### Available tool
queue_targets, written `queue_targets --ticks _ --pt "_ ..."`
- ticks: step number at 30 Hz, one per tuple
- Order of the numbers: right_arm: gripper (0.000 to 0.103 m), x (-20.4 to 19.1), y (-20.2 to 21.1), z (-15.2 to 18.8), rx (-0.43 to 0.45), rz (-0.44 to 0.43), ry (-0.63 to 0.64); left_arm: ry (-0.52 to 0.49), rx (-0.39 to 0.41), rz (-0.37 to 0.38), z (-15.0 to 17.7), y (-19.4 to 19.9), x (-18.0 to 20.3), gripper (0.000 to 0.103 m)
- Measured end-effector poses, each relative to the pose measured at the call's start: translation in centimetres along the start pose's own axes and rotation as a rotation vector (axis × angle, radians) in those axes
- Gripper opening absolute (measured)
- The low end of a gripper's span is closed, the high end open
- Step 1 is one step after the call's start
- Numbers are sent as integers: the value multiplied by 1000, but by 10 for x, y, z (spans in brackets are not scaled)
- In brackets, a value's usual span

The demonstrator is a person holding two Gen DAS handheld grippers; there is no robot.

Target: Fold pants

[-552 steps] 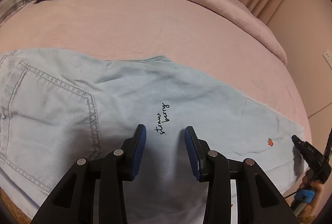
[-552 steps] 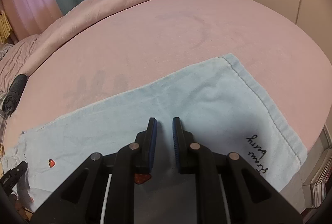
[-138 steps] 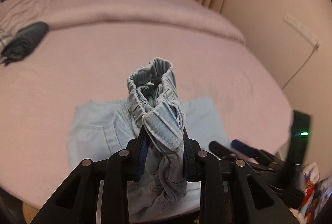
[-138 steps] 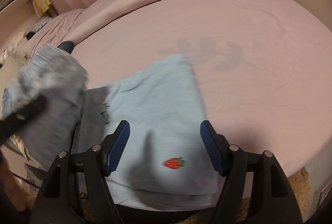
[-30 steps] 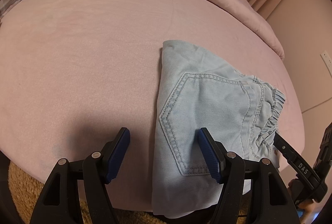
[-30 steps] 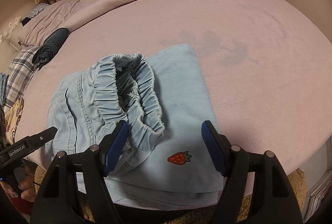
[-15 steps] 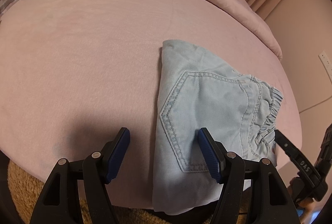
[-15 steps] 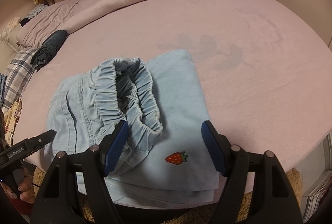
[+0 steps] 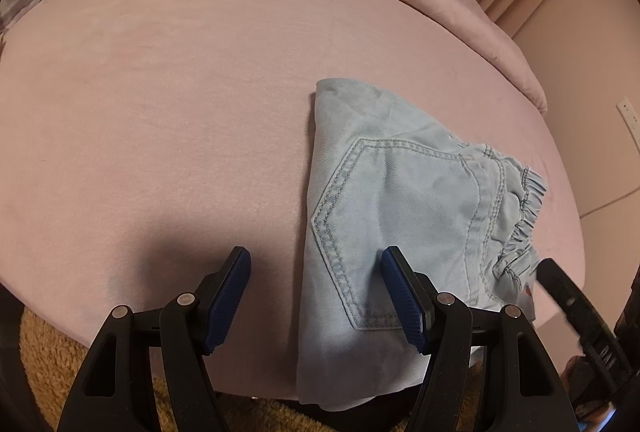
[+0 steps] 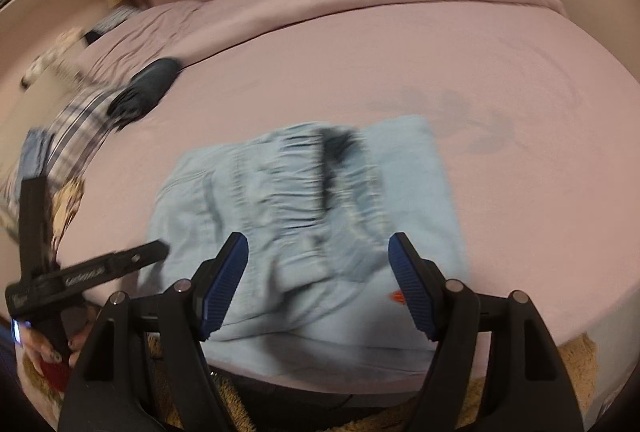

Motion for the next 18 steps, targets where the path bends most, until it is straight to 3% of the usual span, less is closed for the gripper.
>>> queue_targets --ticks 4,6,8,10,11,18 --pt "74 -1 -30 7 -61 142 22 -3 -2 2 0 0 0 67" --pt "75 -7 -35 10 -45 169 61 -8 -4 3 0 0 0 67" --pt "67 -13 -32 11 -13 191 105 -10 -5 3 -1 -1 -1 67" --pt "53 -18 -32 12 15 193 141 -9 -7 3 -2 -1 -2 67" --pt "33 -20 -31 12 27 159 148 -9 -8 6 -2 -1 -2 67" --pt "31 -1 21 -9 180 96 36 -23 2 18 -1 5 -2 67"
Point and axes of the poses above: each gripper's, at about its wrist camera, not at the fingertips, and y roughly against the way its jaws point, x to its right, z to its underside, the point moved 2 cm from there along -y, roughly the way its jaws point, and after that the axes turned 5 degrees about z, right-handed, at the moved point
